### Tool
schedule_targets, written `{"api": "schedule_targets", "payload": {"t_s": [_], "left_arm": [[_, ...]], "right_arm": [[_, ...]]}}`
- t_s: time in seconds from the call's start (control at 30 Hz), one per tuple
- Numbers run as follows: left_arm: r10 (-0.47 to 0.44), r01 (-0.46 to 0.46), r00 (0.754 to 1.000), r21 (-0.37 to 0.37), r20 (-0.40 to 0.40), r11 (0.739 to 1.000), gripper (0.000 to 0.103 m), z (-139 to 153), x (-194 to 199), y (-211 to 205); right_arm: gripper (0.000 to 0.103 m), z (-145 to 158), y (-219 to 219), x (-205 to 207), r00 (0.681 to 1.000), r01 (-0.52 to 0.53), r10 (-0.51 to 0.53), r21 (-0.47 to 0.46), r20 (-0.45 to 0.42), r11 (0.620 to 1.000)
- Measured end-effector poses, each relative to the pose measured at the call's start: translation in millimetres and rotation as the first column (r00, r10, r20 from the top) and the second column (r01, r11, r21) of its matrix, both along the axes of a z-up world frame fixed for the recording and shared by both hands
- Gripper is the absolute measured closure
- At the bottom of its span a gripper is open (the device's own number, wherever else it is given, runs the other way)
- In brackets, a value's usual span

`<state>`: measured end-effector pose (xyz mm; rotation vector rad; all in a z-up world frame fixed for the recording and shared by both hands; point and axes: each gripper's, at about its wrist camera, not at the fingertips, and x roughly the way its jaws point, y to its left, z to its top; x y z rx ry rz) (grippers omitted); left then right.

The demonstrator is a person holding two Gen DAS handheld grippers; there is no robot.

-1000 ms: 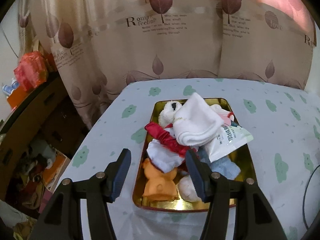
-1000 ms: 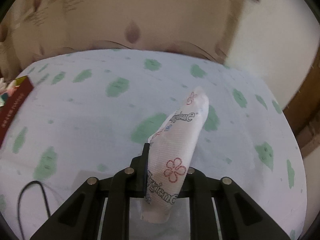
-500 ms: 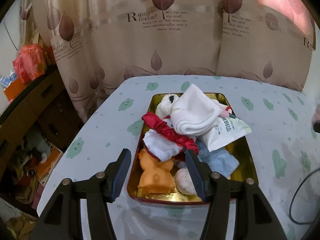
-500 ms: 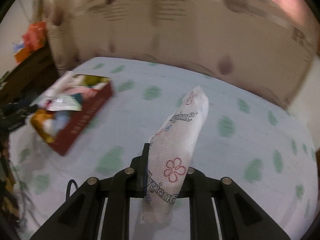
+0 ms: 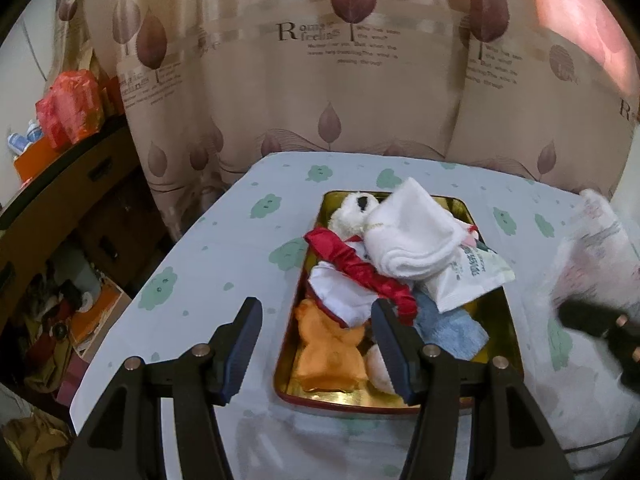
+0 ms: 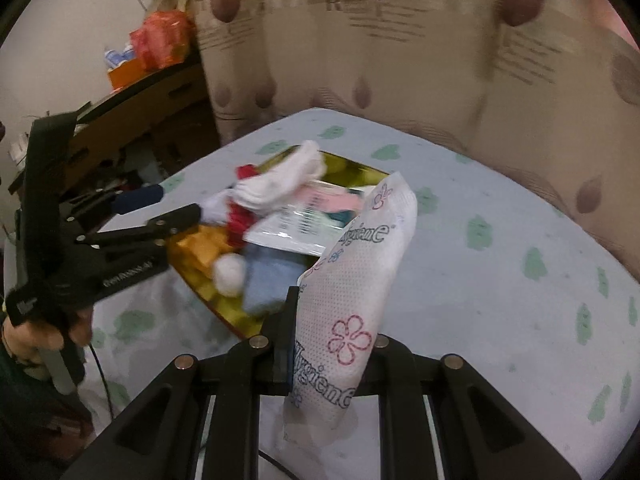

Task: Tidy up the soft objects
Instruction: 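Carry the tissue packet over the tin box and lower it in with the right tool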

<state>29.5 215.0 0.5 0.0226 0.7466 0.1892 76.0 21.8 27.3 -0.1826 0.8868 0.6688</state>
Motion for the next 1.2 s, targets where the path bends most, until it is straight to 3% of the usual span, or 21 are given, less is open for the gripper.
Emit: {"api": "schedule_targets", "payload": {"t_s": [0.23, 0.43, 1.2], "left_arm": [[0.059, -0.06, 0.998, 0.022, 0.017, 0.998, 0.045, 3.5, -0.3, 14.4], [0.093, -0.093, 0.996, -0.026, 0.008, 0.995, 0.045, 2.1, 0.4, 27.7], [0.091, -0.091, 0.996, -0.025, 0.012, 0.996, 0.045, 1.9, 0.1, 25.2]], "right_arm": [[0.089, -9.1, 38.1, 4.1, 1.0, -0.018, 0.018, -0.009, -0.011, 1.0], [0.089, -18.0, 53.0, 7.9, 0.999, -0.024, 0.024, -0.016, -0.035, 1.0], [0.089, -58.8, 79.4, 45.9, 0.996, 0.057, -0.06, -0.051, -0.06, 0.997]]}}
